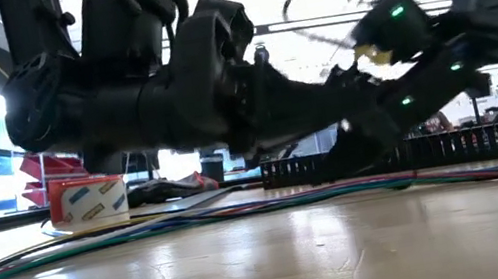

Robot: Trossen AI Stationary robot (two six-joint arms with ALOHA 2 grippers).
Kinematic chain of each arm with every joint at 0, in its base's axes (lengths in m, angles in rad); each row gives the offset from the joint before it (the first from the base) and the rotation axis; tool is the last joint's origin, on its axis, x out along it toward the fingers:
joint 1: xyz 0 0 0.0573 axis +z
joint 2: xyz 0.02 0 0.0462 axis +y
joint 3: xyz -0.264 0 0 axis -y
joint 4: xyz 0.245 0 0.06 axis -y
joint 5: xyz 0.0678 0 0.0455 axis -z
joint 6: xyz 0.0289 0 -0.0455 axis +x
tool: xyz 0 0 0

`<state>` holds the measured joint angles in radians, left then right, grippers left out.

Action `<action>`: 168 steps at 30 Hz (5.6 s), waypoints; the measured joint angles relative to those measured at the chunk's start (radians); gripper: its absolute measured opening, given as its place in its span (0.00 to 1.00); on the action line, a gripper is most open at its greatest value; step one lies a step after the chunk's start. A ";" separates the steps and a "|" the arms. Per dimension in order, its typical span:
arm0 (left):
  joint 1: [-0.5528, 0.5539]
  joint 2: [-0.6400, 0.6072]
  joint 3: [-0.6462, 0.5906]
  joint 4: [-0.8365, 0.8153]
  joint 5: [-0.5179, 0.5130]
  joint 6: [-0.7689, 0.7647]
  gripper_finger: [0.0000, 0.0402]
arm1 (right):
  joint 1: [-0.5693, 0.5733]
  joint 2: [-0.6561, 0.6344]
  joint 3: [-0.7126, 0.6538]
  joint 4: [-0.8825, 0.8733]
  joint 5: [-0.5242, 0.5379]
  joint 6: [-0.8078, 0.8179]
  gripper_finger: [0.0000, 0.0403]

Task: Ziptie cables
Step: Wrap the black zip tie on the cables

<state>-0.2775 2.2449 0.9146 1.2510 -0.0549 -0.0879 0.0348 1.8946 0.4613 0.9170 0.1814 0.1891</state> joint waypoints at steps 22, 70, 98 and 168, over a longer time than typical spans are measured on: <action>0.039 -0.217 0.000 -0.304 -0.007 0.047 0.00 | 0.344 -0.003 -0.144 0.377 0.480 -0.156 0.00; 0.110 -0.215 0.037 -0.322 0.143 -0.311 0.00 | 0.561 -0.004 -0.030 0.326 0.910 -0.894 0.00; 0.109 -0.215 0.036 -0.322 0.142 -0.303 0.00 | 0.596 0.038 -0.006 0.397 0.951 -0.957 0.00; 0.128 -0.181 0.034 -0.338 0.118 -0.396 0.00 | 0.613 0.040 0.044 0.354 0.878 -1.130 0.00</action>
<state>-0.1499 2.0644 0.9485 0.9131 0.0635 -0.4840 0.6479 1.9347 0.5053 1.2712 1.0598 -0.9404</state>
